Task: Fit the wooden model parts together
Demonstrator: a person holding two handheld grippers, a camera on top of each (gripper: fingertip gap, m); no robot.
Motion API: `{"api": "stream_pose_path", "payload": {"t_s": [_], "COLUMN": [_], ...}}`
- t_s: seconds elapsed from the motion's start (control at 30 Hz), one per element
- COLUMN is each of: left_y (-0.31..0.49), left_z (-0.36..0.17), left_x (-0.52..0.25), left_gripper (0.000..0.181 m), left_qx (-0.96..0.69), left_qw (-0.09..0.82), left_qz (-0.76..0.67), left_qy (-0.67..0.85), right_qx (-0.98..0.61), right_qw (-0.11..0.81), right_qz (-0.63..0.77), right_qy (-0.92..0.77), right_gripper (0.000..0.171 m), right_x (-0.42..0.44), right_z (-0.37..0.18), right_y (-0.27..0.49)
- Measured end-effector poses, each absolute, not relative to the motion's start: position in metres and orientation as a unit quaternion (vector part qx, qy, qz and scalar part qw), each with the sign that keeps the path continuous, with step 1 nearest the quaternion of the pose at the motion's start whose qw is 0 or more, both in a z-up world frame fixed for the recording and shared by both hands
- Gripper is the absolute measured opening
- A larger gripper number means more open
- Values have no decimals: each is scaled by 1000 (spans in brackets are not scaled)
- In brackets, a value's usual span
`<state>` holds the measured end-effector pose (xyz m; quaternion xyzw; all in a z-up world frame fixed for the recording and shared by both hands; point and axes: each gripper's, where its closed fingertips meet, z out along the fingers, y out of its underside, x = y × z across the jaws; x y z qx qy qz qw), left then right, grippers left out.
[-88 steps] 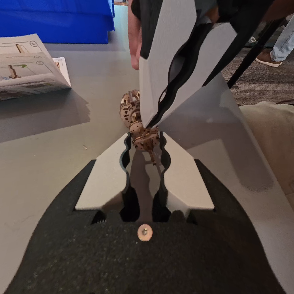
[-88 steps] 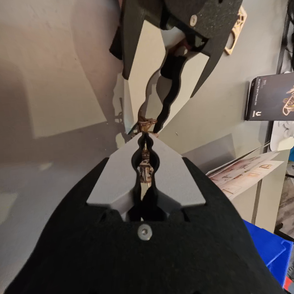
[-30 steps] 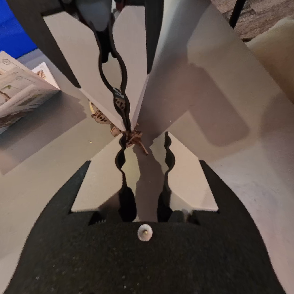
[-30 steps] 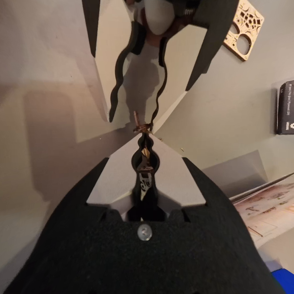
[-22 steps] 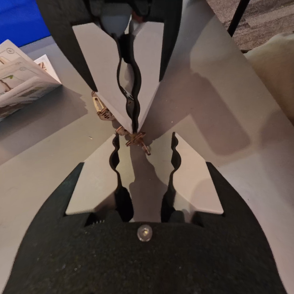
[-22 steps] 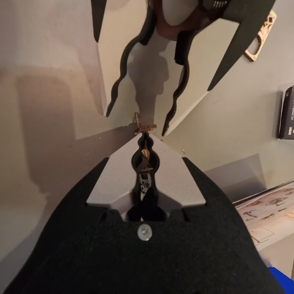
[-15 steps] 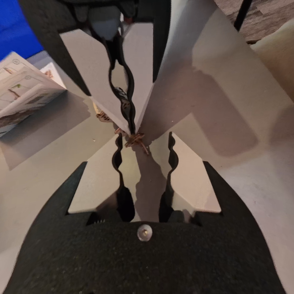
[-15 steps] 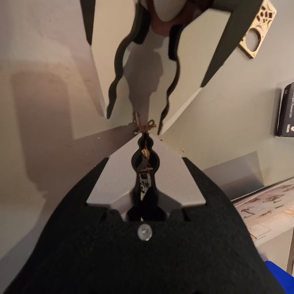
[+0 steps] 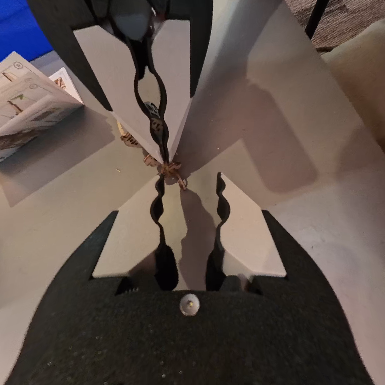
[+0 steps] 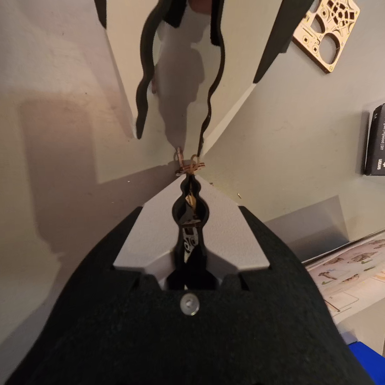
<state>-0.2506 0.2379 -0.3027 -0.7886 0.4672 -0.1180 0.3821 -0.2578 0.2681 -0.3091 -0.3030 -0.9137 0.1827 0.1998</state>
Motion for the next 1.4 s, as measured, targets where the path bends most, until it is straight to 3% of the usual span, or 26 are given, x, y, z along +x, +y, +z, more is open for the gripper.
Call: {"api": "stream_pose_path", "payload": {"t_s": [0.67, 1.4], "left_y": [233, 244], "left_z": [-316, -300], "left_x": [-242, -241], "left_gripper": [46, 51], "left_qx": [-801, -794], "left_qw": [348, 387], "left_qz": [-152, -142], "left_qy": [463, 448], "right_qx": [-303, -306], "right_qw": [200, 200], "right_qz": [182, 184], "right_qy": [-914, -912], "right_gripper": [0, 0], "right_x": [-258, -259], "right_z": [-309, -310], "right_y": [268, 268]}}
